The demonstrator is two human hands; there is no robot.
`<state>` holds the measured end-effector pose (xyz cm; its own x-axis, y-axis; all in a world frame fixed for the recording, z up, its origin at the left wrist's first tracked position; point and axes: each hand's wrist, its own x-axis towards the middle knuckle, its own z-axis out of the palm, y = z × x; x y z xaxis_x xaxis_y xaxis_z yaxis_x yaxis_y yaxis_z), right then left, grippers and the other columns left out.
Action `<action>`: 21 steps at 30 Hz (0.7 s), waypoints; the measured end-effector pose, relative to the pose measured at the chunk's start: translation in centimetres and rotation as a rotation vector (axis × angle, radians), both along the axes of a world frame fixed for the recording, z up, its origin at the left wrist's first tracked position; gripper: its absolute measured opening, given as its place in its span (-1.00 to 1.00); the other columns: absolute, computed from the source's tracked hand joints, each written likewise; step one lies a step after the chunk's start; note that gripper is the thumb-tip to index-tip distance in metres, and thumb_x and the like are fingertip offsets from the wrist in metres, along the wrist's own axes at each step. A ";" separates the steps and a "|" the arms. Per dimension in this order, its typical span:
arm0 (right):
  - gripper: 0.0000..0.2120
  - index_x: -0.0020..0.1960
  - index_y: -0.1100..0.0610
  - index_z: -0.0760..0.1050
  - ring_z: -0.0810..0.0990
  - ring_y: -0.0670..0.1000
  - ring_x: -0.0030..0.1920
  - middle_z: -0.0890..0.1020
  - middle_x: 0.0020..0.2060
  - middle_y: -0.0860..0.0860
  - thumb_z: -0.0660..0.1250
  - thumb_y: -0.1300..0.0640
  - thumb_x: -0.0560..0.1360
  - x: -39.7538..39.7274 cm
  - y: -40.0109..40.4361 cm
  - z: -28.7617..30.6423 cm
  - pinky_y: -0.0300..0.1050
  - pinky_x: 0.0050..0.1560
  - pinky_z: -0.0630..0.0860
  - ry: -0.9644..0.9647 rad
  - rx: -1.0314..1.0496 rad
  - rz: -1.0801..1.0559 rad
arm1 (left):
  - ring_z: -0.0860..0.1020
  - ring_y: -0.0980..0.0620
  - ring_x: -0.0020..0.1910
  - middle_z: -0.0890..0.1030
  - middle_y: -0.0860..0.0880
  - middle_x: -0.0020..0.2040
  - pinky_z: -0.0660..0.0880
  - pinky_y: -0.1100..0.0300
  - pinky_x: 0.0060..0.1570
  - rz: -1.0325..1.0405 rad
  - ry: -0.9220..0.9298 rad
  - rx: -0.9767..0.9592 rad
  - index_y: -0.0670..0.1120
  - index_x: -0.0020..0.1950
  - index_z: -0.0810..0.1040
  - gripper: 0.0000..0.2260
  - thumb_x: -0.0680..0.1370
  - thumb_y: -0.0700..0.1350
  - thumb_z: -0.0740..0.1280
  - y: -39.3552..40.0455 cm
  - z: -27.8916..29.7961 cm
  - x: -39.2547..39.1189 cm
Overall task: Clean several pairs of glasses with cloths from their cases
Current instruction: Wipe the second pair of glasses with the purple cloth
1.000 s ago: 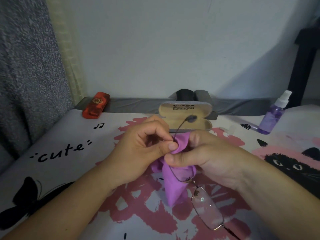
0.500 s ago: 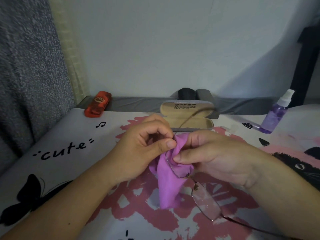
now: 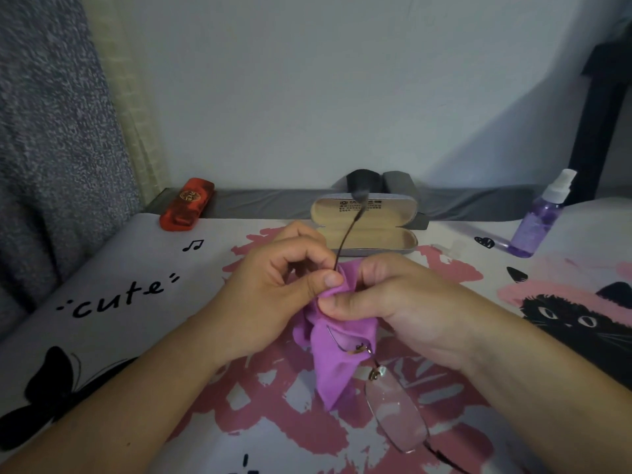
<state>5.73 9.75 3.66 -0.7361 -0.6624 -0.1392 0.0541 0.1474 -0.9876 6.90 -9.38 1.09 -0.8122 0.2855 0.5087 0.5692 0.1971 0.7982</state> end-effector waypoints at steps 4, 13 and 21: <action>-0.68 0.06 0.38 0.62 0.64 0.22 0.01 0.68 0.02 0.35 0.45 0.16 0.43 -0.2 0.1 0.1 0.08 0.25 0.50 -0.036 -0.046 -0.028 | 0.49 0.04 -0.12 0.53 0.01 -0.14 0.44 0.20 -0.01 -0.078 -0.097 0.141 0.01 -0.14 0.63 -0.88 0.49 0.02 0.49 -0.2 0.2 0.1; -0.65 0.09 0.40 0.55 0.59 0.47 0.12 0.59 0.06 0.47 0.42 0.14 0.46 0.4 -0.6 -0.3 0.37 0.32 0.43 -0.040 -0.026 0.011 | 0.50 -0.13 -0.06 0.52 -0.08 -0.10 0.45 0.05 0.06 -0.032 -0.037 0.084 0.05 -0.11 0.64 -0.96 0.52 -0.09 0.42 -0.2 0.1 0.1; -0.64 0.08 0.41 0.57 0.60 0.47 0.11 0.62 0.01 0.47 0.38 0.07 0.56 0.4 -0.6 -0.2 0.37 0.28 0.45 0.030 -0.043 -0.042 | 0.49 -0.07 0.05 0.53 -0.05 -0.01 0.43 0.05 0.16 -0.098 -0.211 0.279 0.01 -0.13 0.69 -0.80 0.44 0.12 0.52 -0.1 0.0 0.0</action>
<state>6.10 9.12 3.51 -0.7665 -0.6360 -0.0888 0.0294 0.1034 -0.9942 6.91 -9.49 1.10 -0.8834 0.2412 0.4019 0.3914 -0.0919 0.9156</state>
